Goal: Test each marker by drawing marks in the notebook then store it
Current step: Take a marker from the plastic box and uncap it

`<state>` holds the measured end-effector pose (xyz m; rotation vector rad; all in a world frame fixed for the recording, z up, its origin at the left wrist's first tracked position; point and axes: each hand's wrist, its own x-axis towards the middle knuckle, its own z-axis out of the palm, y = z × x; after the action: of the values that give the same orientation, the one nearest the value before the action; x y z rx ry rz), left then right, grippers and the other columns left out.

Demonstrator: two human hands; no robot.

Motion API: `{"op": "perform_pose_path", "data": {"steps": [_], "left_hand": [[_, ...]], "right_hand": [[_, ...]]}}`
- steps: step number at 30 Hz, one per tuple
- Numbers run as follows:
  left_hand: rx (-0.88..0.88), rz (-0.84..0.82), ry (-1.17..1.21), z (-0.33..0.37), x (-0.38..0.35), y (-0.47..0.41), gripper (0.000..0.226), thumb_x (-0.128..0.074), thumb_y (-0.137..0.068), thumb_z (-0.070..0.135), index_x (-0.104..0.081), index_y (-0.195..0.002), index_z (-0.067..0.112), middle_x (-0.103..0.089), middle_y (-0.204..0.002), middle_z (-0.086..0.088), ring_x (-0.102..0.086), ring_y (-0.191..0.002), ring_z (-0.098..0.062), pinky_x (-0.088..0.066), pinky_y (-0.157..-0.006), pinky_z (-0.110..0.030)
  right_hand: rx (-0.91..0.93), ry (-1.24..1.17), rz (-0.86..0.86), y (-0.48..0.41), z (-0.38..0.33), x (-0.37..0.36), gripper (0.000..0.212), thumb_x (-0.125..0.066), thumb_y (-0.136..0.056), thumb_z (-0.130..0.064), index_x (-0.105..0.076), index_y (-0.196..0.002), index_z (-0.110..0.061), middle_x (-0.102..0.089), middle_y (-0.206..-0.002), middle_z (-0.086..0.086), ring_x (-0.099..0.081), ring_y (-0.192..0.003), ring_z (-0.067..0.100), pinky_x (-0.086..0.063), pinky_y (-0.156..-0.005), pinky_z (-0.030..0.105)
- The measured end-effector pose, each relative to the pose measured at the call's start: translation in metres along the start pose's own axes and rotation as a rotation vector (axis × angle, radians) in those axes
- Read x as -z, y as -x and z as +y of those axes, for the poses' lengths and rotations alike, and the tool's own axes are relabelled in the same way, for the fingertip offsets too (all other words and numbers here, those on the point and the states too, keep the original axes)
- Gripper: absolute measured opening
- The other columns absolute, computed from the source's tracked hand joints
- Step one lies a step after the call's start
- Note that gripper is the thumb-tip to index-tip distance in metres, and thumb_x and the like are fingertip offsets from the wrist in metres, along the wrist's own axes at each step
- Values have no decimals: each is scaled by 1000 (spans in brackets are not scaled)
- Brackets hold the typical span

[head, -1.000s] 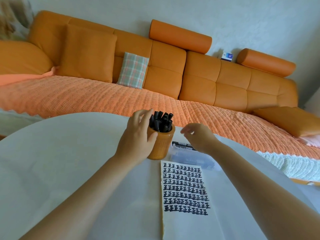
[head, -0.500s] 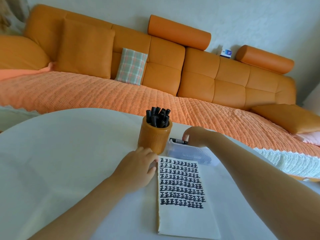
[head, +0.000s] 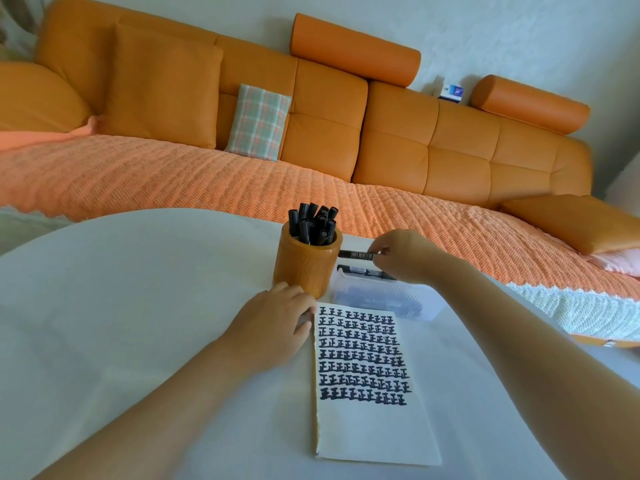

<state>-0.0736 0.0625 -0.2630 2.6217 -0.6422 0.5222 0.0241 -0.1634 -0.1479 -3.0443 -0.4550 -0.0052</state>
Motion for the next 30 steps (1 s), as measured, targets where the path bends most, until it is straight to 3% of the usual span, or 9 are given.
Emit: {"op": "perform_pose_path", "data": {"steps": [3, 6, 10, 16, 20, 26, 28, 30], "left_hand": [[39, -19, 42, 3, 4, -3, 12, -45, -96, 33, -53, -105, 32, -56, -102, 16, -50, -92, -8, -38, -70, -16], [59, -3, 54, 8, 8, -4, 13, -46, -96, 35, -54, -106, 33, -54, -100, 18, -51, -92, -6, -38, -68, -16], [6, 34, 62, 18, 12, -6, 14, -52, -94, 33, -58, -106, 28, -54, -100, 17, -50, -93, -5, -33, -64, -13], [-72, 32, 189, 46, 16, 1, 25, -47, -95, 42, -57, -113, 28, -58, -105, 19, -53, -99, 0, -49, -75, -23], [-131, 28, 197, 62, 15, 4, 32, -47, -93, 49, -59, -115, 29, -62, -104, 19, -55, -95, 1, -48, -71, -22], [-121, 71, 165, 68, 9, 2, 22, -67, -87, 30, -64, -109, 27, -58, -95, 23, -53, -85, 2, -49, -64, -24], [-121, 87, 141, 67, 11, 0, 22, -66, -88, 28, -65, -110, 26, -53, -93, 25, -49, -84, 4, -46, -63, -20], [-127, 111, 119, 64, 13, -1, 22, -64, -89, 27, -66, -111, 24, -52, -92, 24, -47, -85, 5, -45, -62, -19]], "right_hand": [[-13, -151, 115, 29, -5, 1, 29, -47, -94, -22, -71, -111, -24, -67, -96, -3, -62, -69, 16, -53, -60, 34], [16, -276, 163, 62, -10, -8, 24, -51, -96, -23, -70, -111, -26, -61, -101, -3, -58, -83, 14, -46, -68, 28], [-32, -666, 95, 102, -18, -25, 13, -62, -91, -21, -70, -93, -31, -65, -84, -1, -66, -70, 22, -53, -64, 33], [-129, -1177, 16, 134, -16, -44, 9, -70, -87, -7, -70, -95, -3, -70, -72, 4, -65, -65, 12, -44, -61, 20], [-182, -1366, -1, 139, -9, -51, 13, -70, -87, -1, -67, -99, -3, -71, -73, 8, -70, -71, 23, -47, -64, 32], [-200, -1557, -50, 142, 0, -59, 14, -67, -90, -5, -68, -104, -5, -69, -83, 9, -69, -80, 27, -51, -66, 31], [-210, -1620, -11, 141, 4, -60, 15, -67, -91, -9, -70, -105, -7, -66, -84, 8, -66, -78, 25, -51, -65, 32], [-191, -1536, 108, 139, 10, -59, 14, -72, -87, -8, -73, -100, -12, -64, -82, 7, -63, -75, 21, -51, -66, 29]]}}
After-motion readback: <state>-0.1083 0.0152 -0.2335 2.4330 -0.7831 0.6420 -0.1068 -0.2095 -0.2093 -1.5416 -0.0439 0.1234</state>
